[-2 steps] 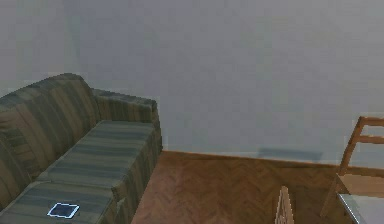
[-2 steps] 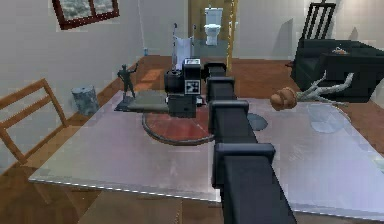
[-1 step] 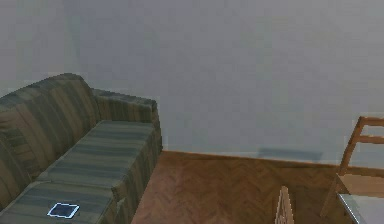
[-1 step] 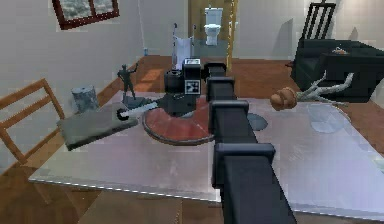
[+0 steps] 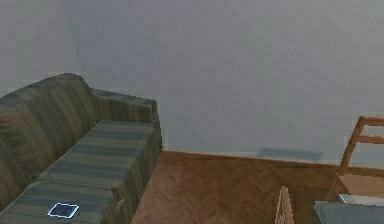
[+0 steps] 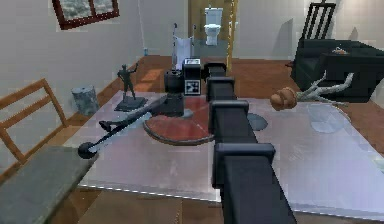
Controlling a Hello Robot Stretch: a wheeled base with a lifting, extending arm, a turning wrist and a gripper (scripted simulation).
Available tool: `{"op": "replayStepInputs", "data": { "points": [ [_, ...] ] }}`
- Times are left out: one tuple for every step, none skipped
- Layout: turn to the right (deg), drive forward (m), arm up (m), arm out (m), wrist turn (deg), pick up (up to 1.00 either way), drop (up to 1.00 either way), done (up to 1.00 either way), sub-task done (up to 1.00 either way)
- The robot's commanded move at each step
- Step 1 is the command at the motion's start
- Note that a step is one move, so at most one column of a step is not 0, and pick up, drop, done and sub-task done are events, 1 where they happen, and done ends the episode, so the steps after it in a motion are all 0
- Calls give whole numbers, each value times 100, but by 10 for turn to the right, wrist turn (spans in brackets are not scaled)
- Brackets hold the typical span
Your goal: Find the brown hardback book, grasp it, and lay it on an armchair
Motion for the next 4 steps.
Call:
{"op": "replayStepInputs", "data": {
  "points": [
    [0, 0, 0, 0, -420, 0, 0, 0, 0],
    [0, 0, 0, -28, 0, 0, 0, 0, 0],
    [-450, 0, 0, 0, 0, 0, 0, 0, 0],
    [-360, 0, 0, 0, 0, 0, 0, 0, 0]
  ]
}}
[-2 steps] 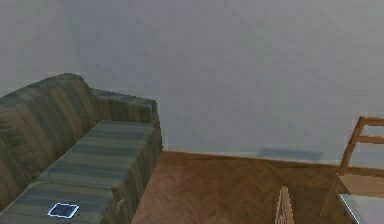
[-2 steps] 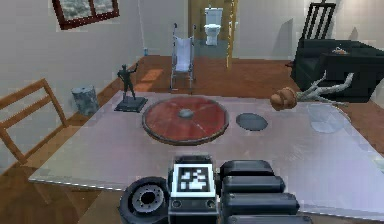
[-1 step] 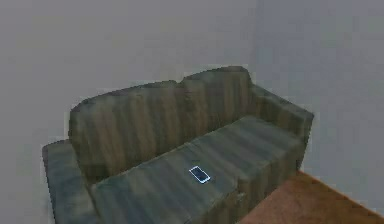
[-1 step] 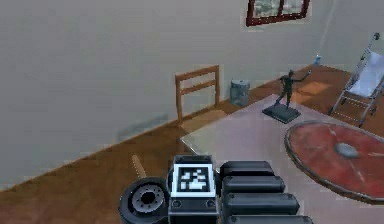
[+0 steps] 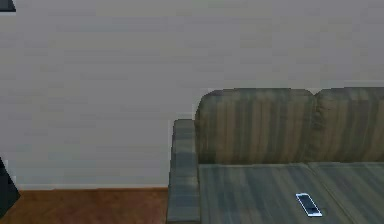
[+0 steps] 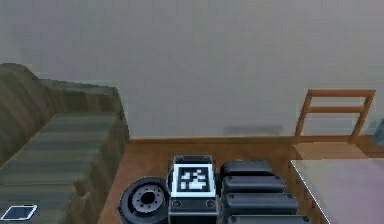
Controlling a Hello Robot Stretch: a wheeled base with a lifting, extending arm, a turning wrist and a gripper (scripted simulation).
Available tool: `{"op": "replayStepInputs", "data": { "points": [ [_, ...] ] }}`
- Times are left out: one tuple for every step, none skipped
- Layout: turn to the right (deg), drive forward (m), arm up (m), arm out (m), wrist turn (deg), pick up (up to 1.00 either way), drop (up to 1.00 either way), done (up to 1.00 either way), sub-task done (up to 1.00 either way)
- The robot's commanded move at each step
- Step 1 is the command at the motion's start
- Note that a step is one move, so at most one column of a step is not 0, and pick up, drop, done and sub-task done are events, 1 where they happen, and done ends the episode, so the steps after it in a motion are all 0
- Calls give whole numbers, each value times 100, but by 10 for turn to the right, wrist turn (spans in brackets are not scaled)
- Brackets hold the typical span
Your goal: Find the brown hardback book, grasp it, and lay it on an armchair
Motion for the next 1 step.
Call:
{"op": "replayStepInputs", "data": {
  "points": [
    [0, 10, 0, 0, 0, 0, 0, 0, 0]
  ]
}}
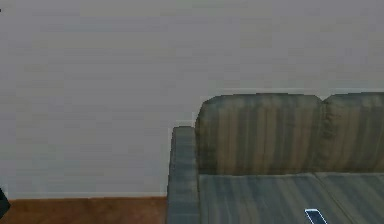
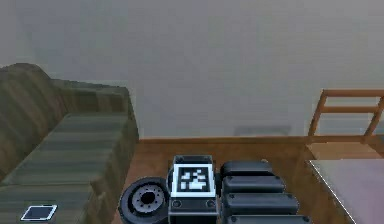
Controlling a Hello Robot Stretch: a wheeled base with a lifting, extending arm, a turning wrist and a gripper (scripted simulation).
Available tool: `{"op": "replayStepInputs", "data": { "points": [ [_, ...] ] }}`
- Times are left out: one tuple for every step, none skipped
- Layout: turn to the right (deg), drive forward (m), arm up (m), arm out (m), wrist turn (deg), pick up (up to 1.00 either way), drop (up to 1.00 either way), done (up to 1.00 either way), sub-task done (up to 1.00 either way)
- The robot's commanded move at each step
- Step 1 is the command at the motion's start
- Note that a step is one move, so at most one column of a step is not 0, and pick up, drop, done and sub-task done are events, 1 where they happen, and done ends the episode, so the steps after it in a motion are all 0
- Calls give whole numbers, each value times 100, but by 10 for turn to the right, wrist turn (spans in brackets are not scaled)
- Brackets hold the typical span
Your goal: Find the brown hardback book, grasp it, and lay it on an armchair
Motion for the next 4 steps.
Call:
{"op": "replayStepInputs", "data": {
  "points": [
    [-450, 0, 0, 0, 0, 0, 0, 0, 0],
    [-270, 0, 0, 0, 0, 0, 0, 0, 0],
    [0, 15, 0, 0, 0, 0, 0, 0, 0],
    [120, 0, 0, 0, 0, 0, 0, 0, 0]
  ]
}}
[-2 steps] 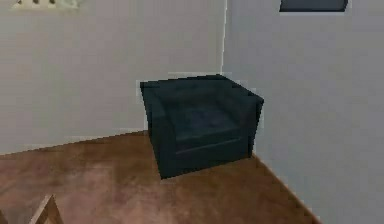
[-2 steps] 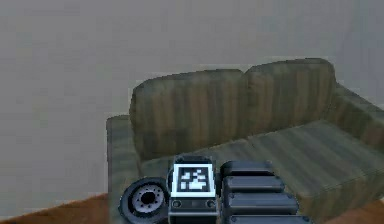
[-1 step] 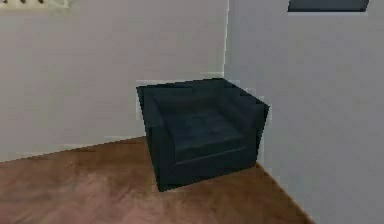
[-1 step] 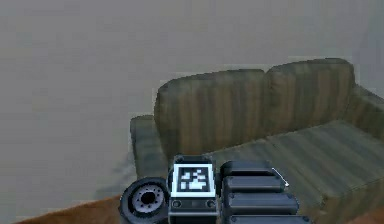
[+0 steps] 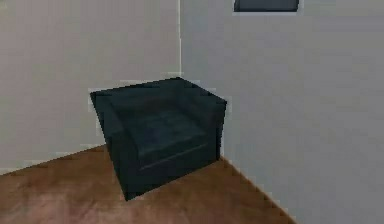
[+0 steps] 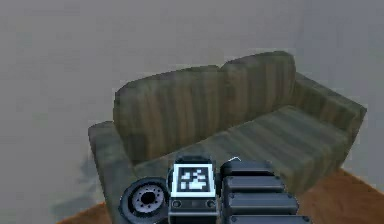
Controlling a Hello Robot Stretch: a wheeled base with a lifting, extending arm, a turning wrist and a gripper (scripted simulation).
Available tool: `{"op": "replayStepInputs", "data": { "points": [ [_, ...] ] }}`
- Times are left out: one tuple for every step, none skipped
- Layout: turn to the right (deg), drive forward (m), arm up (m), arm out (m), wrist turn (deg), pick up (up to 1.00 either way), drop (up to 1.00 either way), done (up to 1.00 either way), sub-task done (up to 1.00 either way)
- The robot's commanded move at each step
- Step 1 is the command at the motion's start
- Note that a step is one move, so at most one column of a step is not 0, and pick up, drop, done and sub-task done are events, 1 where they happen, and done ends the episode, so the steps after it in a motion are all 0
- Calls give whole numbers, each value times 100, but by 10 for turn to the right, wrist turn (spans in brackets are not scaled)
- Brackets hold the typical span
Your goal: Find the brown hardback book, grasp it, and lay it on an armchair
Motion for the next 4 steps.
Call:
{"op": "replayStepInputs", "data": {
  "points": [
    [0, 100, 0, 0, 0, 0, 0, 0, 0],
    [240, 0, 0, 0, 0, 0, 0, 0, 0],
    [0, 5, 0, 0, 0, 0, 0, 0, 0],
    [450, 0, 0, 0, 0, 0, 0, 0, 0]
  ]
}}
